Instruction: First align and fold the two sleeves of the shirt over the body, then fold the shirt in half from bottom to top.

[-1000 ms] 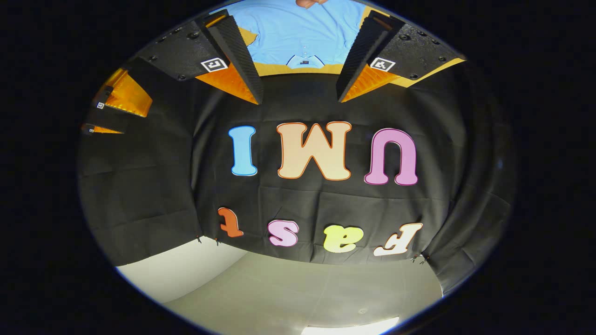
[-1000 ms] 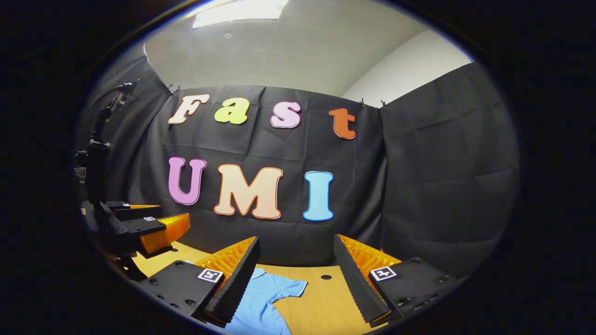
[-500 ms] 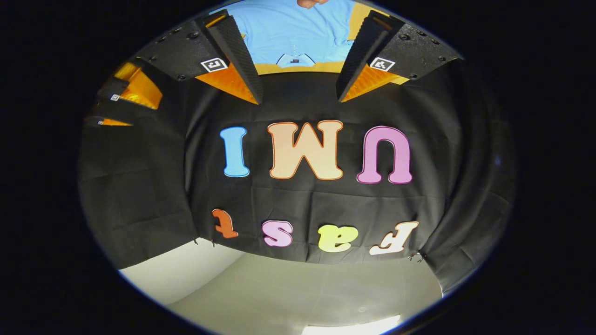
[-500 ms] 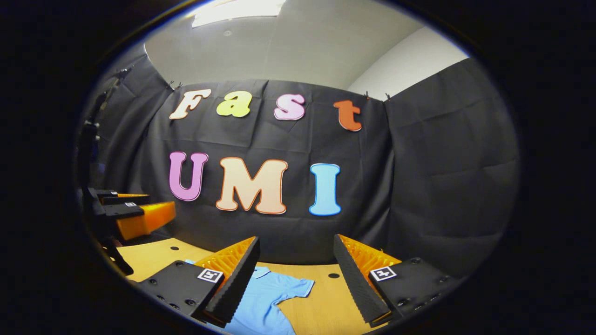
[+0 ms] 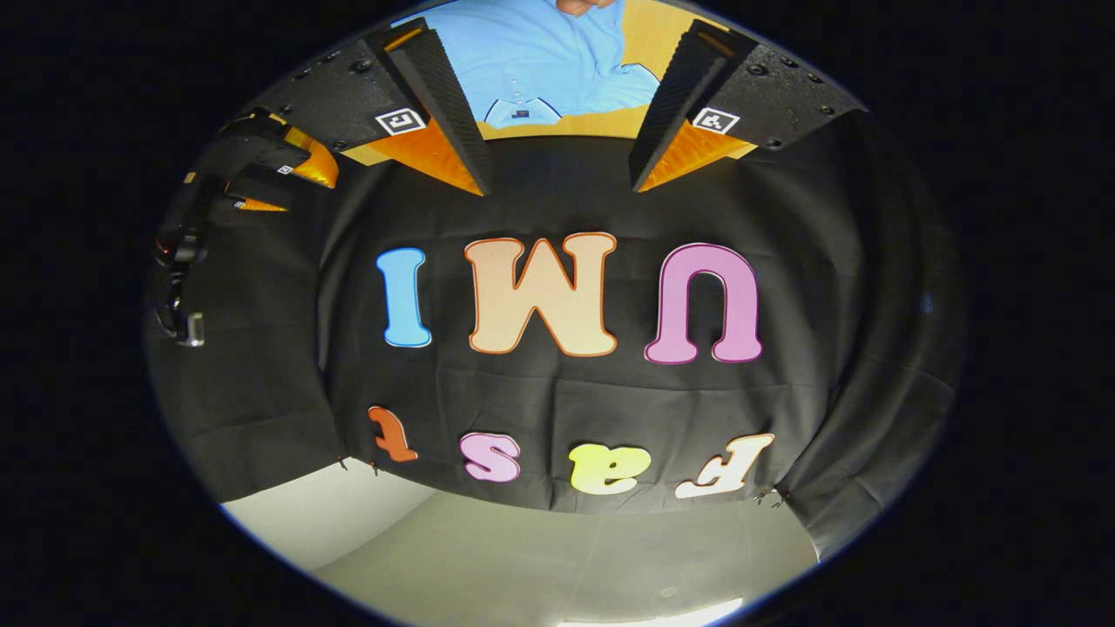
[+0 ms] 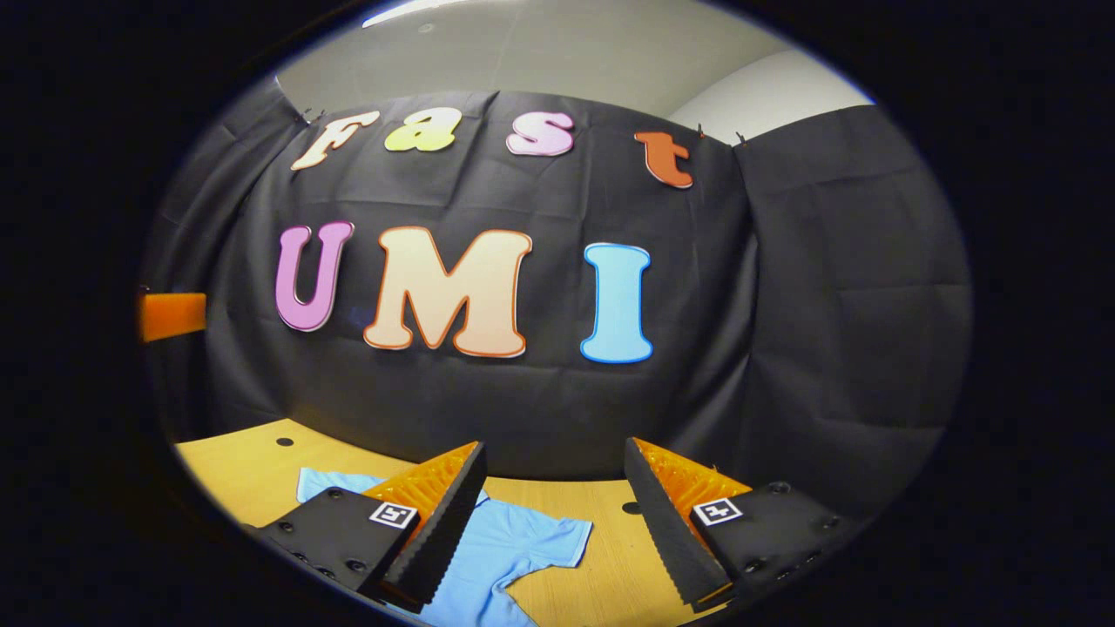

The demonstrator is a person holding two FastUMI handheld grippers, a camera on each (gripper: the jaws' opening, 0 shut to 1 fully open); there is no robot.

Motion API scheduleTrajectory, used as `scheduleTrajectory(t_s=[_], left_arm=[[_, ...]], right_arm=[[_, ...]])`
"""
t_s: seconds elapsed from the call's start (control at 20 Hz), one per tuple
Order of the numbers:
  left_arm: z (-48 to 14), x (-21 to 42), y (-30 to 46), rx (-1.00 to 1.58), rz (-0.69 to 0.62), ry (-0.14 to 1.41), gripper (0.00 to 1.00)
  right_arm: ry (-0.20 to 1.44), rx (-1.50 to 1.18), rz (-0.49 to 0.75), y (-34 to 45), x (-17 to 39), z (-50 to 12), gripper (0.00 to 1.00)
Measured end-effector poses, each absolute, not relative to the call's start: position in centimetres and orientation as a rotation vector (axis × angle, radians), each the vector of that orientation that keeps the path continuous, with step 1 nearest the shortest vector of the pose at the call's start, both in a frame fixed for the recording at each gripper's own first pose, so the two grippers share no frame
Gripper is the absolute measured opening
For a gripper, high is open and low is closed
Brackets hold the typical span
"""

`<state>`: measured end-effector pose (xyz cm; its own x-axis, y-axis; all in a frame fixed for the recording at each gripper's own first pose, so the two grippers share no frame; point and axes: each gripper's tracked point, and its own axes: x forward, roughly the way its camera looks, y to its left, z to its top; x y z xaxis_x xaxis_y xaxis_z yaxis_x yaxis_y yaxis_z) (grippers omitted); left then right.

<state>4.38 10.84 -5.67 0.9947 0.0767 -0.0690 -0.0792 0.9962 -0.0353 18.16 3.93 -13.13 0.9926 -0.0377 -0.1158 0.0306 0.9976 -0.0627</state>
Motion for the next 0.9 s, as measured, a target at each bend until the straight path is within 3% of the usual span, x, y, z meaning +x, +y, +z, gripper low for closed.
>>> scheduleTrajectory(t_s=[0.45,0.9], left_arm=[[-8.2,7.0,12.9,-0.032,0.098,0.100,0.95],[-12.1,8.7,14.6,-0.034,0.142,0.183,0.95]], right_arm=[[0.325,-0.132,-0.116,0.9,27.5,-27.9,0.99],[0.577,-0.082,-0.174,-1.9,29.7,-41.1,1.00]])
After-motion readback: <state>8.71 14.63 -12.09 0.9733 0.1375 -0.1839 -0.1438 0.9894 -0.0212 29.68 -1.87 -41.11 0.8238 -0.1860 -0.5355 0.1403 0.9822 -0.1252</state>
